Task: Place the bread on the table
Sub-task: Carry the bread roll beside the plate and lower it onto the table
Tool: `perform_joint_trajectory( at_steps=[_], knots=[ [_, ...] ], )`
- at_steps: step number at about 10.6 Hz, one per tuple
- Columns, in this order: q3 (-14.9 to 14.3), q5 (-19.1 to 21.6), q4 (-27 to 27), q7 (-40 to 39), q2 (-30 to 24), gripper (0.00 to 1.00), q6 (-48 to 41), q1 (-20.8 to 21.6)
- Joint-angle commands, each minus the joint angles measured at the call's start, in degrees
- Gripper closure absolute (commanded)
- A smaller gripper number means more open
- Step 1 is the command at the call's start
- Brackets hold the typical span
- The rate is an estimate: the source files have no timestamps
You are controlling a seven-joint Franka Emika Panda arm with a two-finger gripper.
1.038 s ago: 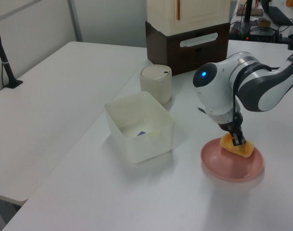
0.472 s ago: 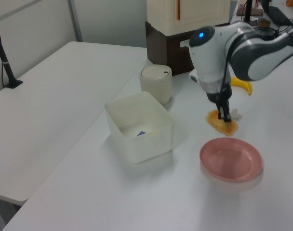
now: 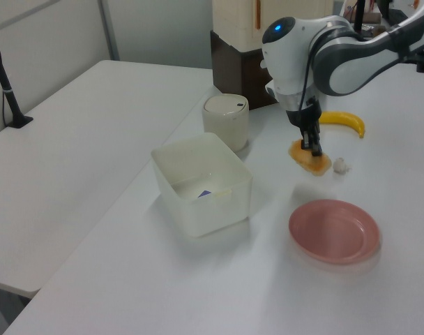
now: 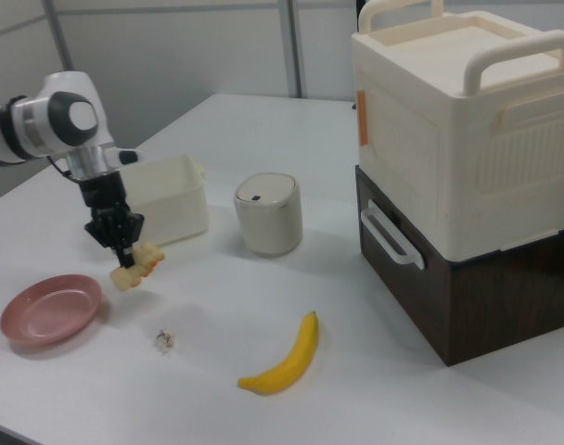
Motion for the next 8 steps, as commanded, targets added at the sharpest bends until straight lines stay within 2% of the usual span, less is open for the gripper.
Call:
perform_joint_trajectory(
  at_steps=[1,3,5,6,8],
  knots=[
    [-0.15,-1.86,3.58,-0.64,3.32,1.00,0.96,-2.26],
    [-0.75,-1.69,3.58,-0.20,3.41,0.98,1.06,-2.62],
    [-2.16,-1.25,3.49,1.02,3.84,0.07,1.06,-3.67],
    [-2.17,-1.42,3.41,1.29,4.02,0.00,1.06,-3.67],
    [-2.17,-1.51,3.67,1.99,3.94,0.00,1.06,-3.85]
  ],
)
